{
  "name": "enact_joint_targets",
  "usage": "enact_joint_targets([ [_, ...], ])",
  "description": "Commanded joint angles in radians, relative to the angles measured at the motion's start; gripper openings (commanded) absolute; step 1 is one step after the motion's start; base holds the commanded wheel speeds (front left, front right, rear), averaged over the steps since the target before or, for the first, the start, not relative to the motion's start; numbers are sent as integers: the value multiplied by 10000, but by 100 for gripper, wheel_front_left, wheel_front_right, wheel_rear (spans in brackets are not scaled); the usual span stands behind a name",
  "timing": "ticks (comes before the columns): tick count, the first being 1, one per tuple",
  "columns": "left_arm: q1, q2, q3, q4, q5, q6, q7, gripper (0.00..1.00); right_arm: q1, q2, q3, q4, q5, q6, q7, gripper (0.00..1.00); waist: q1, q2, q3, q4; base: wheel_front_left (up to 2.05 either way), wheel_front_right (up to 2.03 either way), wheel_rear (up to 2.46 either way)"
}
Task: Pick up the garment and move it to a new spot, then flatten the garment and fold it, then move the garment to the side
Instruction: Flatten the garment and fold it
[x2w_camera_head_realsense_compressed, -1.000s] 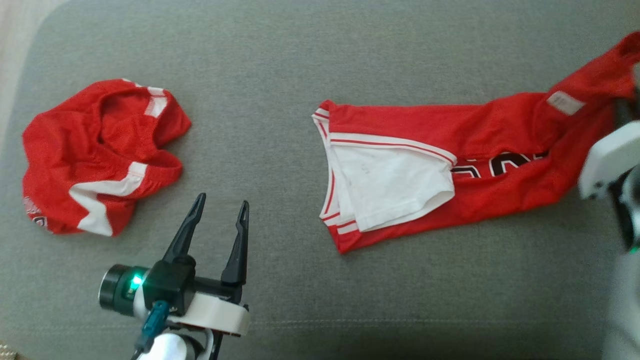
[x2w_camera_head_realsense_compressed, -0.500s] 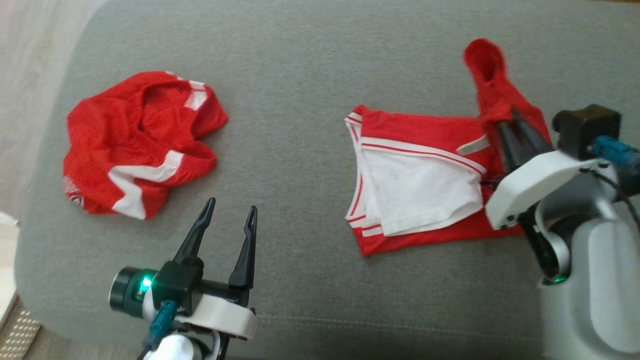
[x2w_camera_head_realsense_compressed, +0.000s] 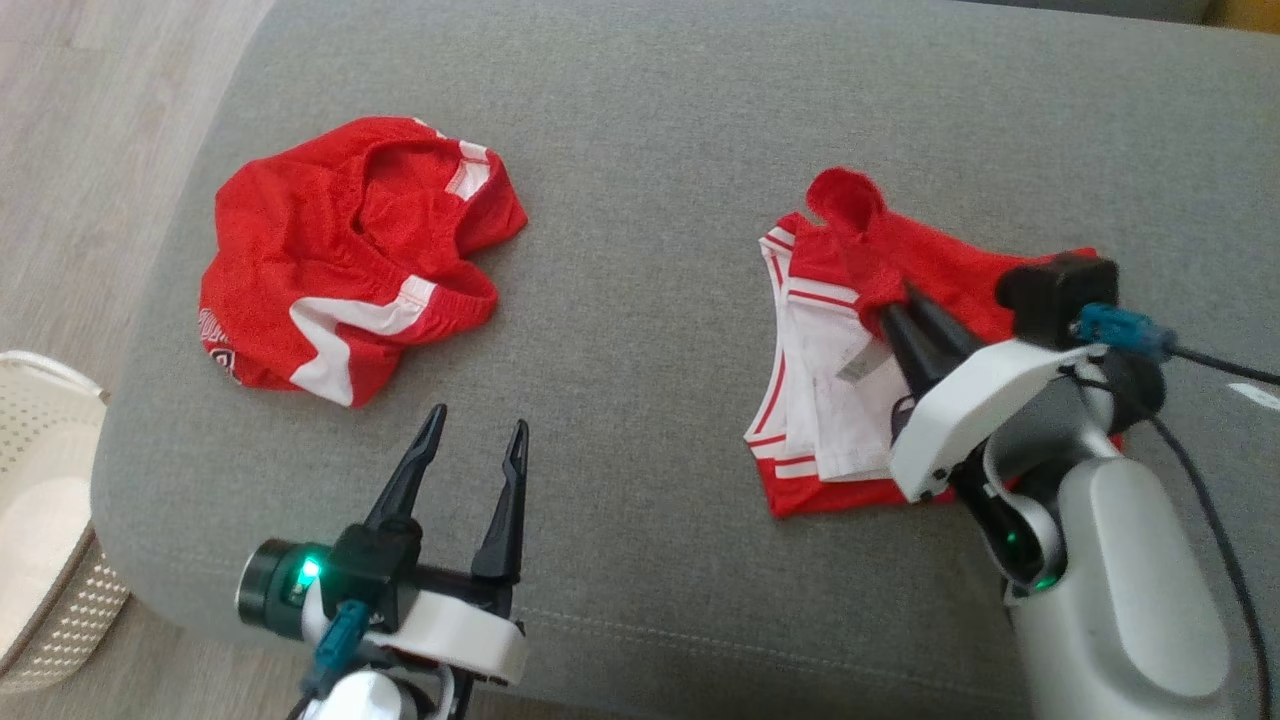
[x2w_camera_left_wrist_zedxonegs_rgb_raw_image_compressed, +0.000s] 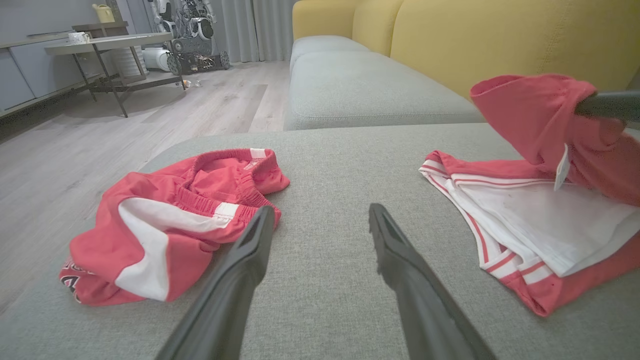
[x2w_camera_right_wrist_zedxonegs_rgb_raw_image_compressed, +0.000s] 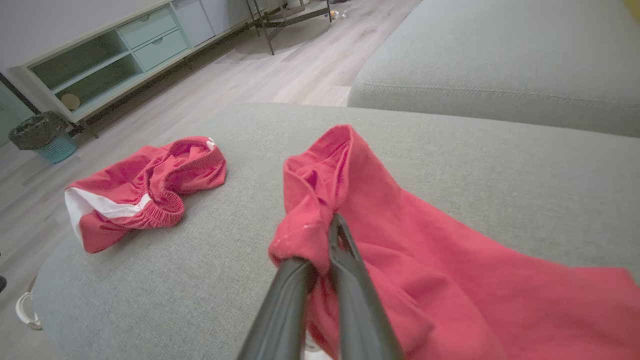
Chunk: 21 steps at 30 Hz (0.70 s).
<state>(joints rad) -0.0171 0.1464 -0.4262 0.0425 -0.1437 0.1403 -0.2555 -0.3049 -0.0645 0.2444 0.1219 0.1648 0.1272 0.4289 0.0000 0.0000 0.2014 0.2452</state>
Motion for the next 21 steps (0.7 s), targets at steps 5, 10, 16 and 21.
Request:
enact_joint_targets([
  [5, -269, -68, 308, -244, 9, -21, -63, 100, 55, 142, 591, 155, 432, 35, -64, 4, 0, 0, 26, 93, 0, 0, 0],
  [10, -262, -90, 356, -221, 40, -19, -63, 100, -9, 142, 1012, 587, 1461, 35, -416, 100, 0, 0, -20, 68, 0, 0, 0],
  [16, -141, -118, 416, -297, 81, -3, -63, 100, -214, 142, -86, 133, 1618, 35, -2231, 100, 0, 0, -394, -107, 0, 0, 0],
  [21, 3, -157, 554, -600, 131, 75, -63, 100, -20, 142, -1376, -154, 447, 35, -3105, 100, 0, 0, -595, -296, 0, 0, 0],
])
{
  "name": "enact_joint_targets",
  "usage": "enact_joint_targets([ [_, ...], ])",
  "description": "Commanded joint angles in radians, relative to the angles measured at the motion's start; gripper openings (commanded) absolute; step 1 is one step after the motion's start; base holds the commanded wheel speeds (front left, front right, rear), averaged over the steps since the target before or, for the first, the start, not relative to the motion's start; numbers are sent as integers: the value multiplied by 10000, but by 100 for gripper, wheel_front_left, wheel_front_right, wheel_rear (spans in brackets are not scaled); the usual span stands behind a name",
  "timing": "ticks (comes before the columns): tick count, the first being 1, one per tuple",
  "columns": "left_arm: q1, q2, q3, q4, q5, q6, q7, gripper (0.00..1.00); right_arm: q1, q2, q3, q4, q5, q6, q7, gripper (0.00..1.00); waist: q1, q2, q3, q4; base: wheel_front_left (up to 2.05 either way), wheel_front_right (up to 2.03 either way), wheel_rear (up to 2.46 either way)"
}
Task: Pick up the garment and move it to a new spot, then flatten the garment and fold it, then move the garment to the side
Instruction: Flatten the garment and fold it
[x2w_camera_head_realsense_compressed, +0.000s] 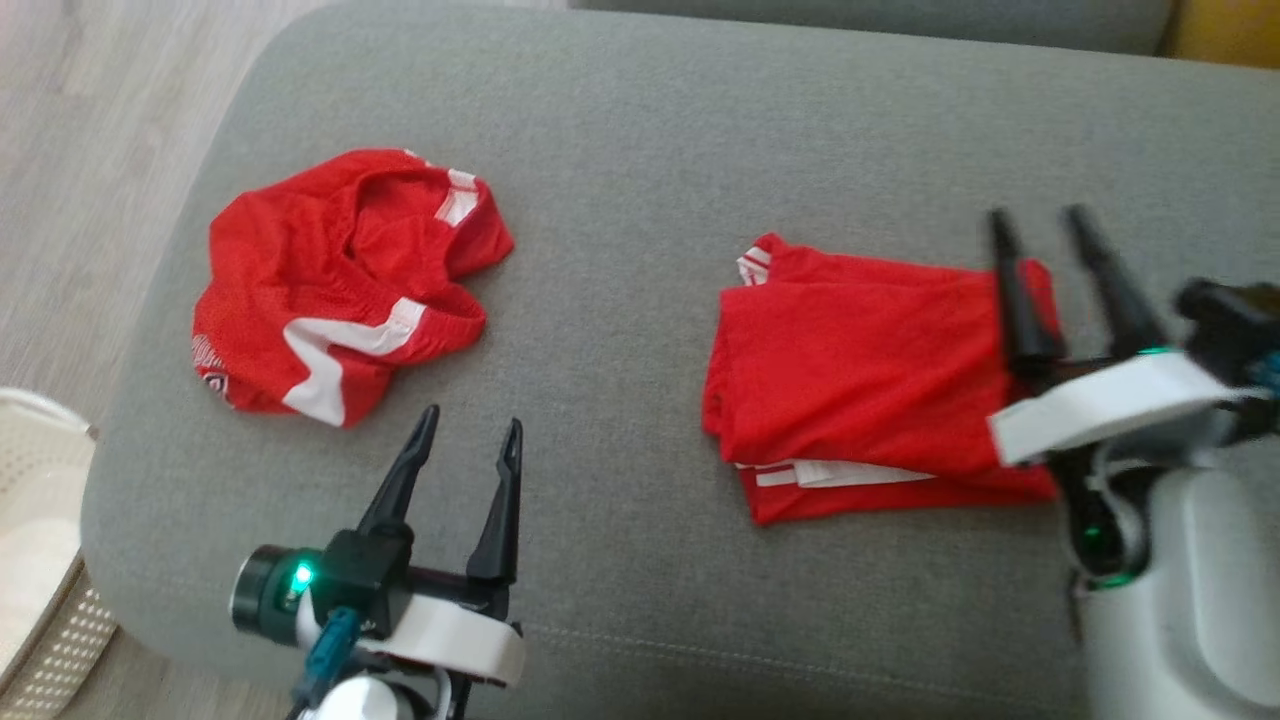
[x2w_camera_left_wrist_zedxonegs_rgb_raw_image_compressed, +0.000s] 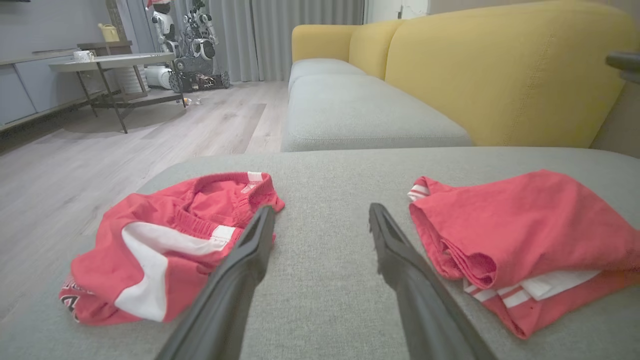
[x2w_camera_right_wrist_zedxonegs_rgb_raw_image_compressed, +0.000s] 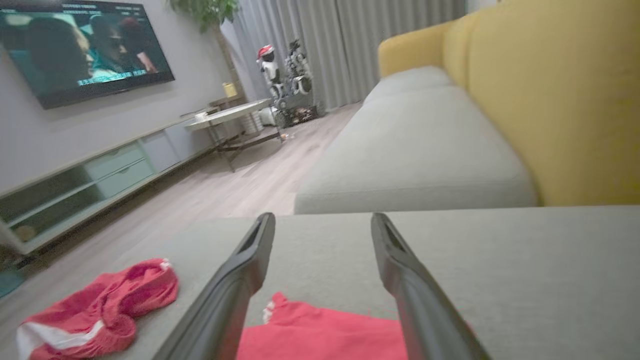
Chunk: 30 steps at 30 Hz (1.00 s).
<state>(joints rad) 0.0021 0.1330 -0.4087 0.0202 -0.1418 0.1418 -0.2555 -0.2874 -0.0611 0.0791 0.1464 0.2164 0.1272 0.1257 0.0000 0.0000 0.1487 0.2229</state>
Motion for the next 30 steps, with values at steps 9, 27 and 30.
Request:
enact_joint_targets([
  [9, 277, -93, 916, -1000, 267, 293, -63, 100, 1103, -405, 146, -353, -1176, 35, -2019, 100, 0, 0, -606, -695, 0, 0, 0],
  [27, 1940, -162, 1570, -1648, 901, 37, -63, 100, 2352, -291, 1680, 1443, -1222, 35, -3870, 100, 0, 0, -1978, -1352, 0, 0, 0],
  [30, 1990, -201, 1551, -1609, 940, -80, -63, 100, 2468, -206, 1647, 1414, -1256, 35, -3872, 100, 0, 0, -2002, -1336, 0, 0, 0],
])
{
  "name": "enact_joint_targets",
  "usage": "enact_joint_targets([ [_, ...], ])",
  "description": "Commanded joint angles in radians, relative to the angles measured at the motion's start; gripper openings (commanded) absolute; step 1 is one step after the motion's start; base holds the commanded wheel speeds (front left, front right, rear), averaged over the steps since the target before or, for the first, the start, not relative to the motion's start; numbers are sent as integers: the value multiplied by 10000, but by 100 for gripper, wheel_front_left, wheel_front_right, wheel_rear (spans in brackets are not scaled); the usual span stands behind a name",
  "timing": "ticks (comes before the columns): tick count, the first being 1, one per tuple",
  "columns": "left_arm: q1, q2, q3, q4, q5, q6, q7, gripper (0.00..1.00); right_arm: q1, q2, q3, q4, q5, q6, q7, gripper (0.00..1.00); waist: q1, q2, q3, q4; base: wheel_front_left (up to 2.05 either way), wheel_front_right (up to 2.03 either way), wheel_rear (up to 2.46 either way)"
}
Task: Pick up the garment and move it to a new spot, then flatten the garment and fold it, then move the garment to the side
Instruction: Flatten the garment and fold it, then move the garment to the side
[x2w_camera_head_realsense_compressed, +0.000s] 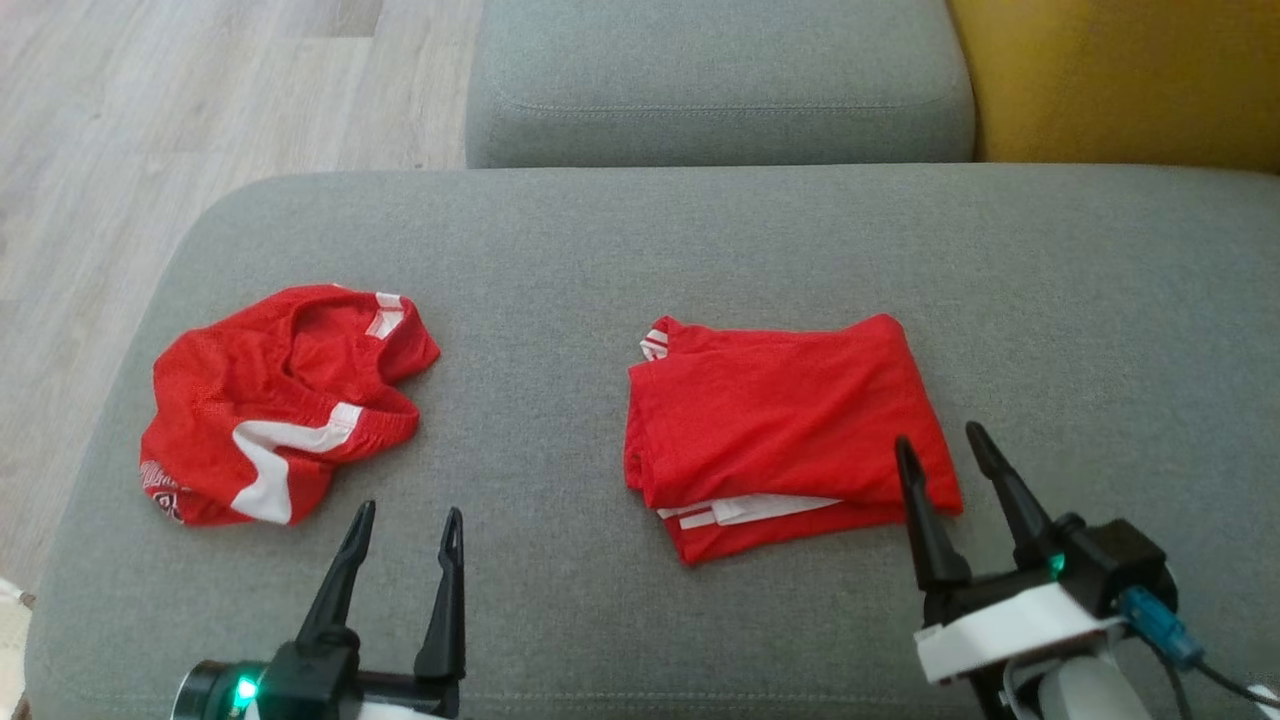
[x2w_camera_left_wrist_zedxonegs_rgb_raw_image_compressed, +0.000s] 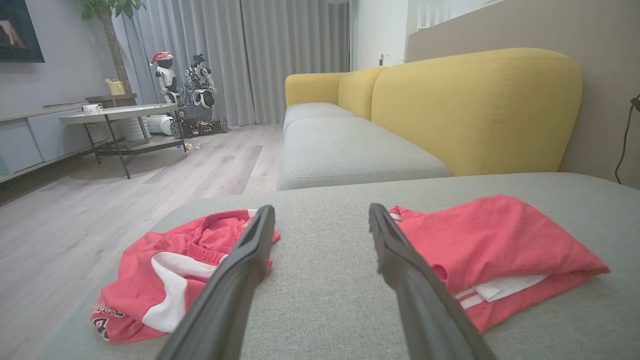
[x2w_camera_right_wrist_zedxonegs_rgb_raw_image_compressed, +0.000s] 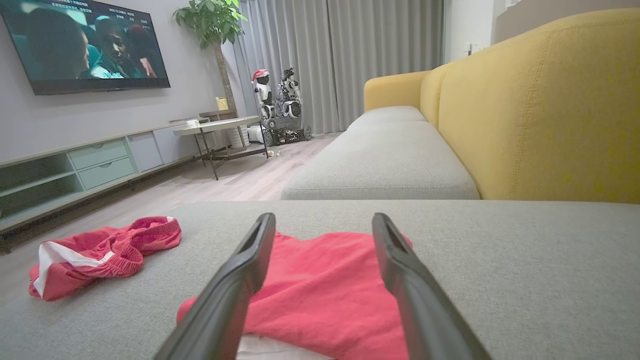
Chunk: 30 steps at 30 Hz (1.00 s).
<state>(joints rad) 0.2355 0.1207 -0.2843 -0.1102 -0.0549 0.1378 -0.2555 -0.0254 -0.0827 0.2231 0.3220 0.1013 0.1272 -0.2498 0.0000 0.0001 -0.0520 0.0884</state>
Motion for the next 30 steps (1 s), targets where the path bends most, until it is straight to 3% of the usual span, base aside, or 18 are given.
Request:
enact_joint_targets([
  [1, -341, -97, 295, -292, 83, -72, -63, 100, -114, 37, 177, -340, -136, 35, -118, 100, 0, -1, 6, 18, 0, 0, 0],
  [30, -409, -329, 590, -95, 222, -416, -63, 100, 64, 307, 97, -417, -204, 35, -120, 100, 0, -1, 235, 52, 0, 0, 0],
])
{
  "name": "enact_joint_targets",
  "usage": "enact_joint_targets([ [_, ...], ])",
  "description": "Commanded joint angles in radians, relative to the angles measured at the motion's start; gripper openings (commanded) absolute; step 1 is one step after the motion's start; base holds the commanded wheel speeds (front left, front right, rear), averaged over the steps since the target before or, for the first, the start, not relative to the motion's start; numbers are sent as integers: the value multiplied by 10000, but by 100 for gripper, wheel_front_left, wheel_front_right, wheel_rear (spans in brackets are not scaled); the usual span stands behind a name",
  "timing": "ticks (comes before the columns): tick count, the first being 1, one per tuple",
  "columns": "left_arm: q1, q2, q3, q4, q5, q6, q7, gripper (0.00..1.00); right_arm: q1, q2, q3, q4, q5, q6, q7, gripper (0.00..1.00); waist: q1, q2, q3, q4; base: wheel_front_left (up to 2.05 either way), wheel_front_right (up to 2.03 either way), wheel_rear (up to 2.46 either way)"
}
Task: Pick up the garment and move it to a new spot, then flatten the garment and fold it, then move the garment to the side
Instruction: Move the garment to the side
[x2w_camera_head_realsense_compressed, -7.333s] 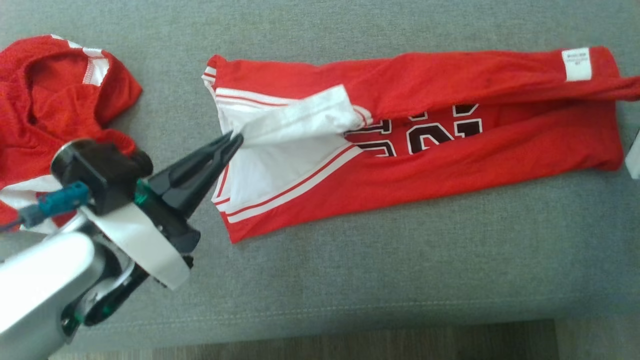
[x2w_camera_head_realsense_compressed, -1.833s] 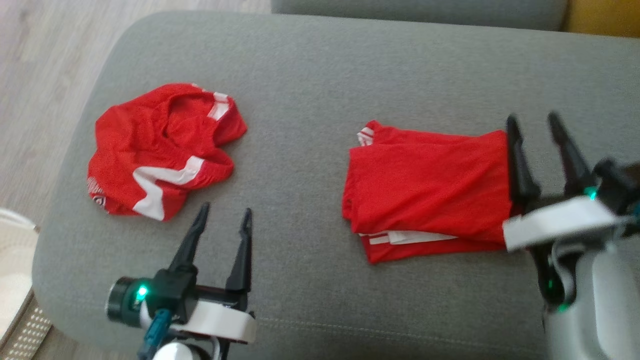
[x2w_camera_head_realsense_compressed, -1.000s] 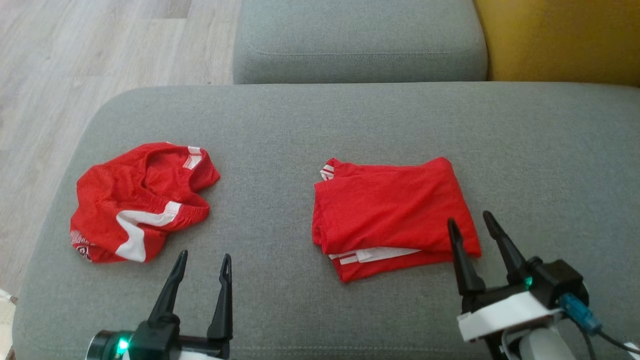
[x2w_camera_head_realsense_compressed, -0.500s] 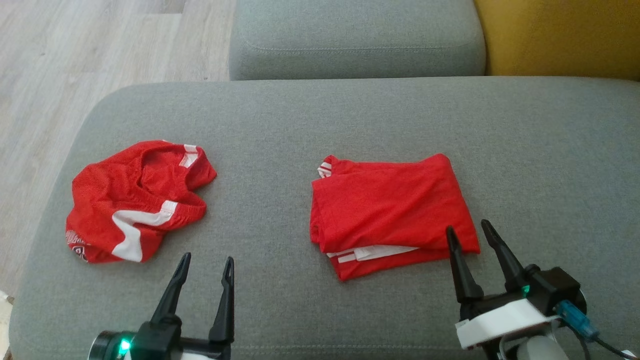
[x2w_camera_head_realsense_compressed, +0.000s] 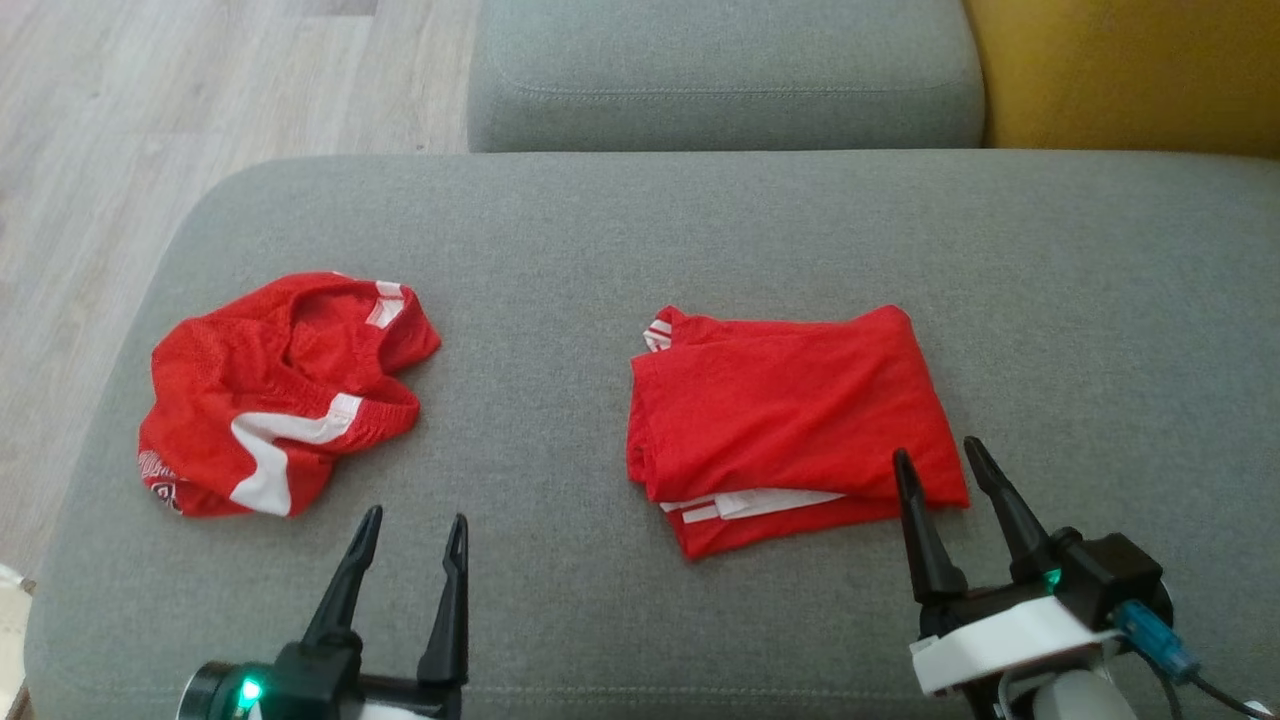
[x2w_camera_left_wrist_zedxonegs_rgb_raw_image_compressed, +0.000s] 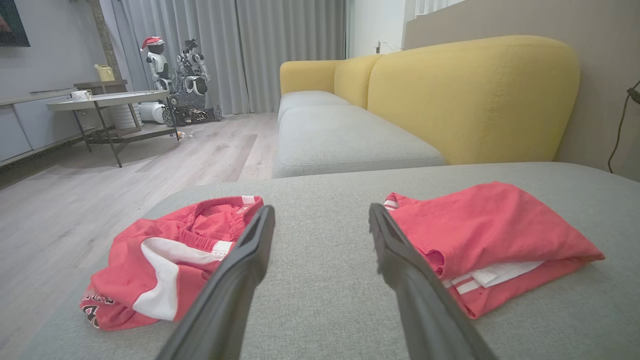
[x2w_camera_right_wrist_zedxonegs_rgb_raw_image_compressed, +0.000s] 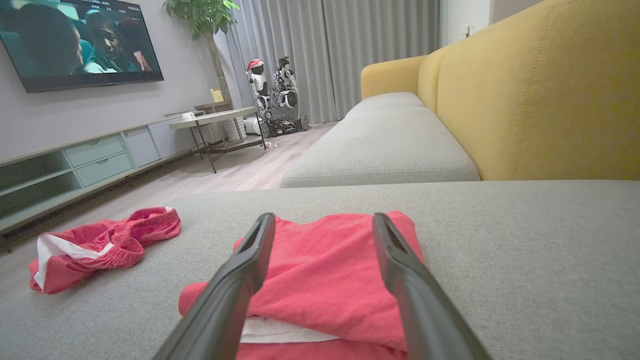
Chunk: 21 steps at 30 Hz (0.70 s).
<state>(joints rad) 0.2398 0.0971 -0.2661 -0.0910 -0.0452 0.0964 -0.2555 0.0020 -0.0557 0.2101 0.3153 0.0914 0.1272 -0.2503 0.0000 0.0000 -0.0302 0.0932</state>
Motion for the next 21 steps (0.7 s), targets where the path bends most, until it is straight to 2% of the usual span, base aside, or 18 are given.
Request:
enact_joint_targets([
  [1, -459, -99, 410, -291, 133, -8, -63, 100, -220, 39, 216, -356, -106, 35, -114, 100, 0, 0, 40, 13, 0, 0, 0],
  [12, -800, -163, 286, -385, 237, -160, -63, 100, -829, 49, 135, -2, -175, 35, -114, 100, 0, 0, 679, 133, 0, 0, 0],
  [16, -1140, -170, 111, -371, 337, -308, -63, 100, -1704, -201, -151, 800, -336, 35, -114, 100, 0, 0, 1020, 180, 0, 0, 0],
  [21, -1633, -169, -45, -364, 454, -386, -63, 100, -3020, -539, -631, 2255, 216, 35, 405, 100, 0, 0, 1519, 270, 0, 0, 0],
])
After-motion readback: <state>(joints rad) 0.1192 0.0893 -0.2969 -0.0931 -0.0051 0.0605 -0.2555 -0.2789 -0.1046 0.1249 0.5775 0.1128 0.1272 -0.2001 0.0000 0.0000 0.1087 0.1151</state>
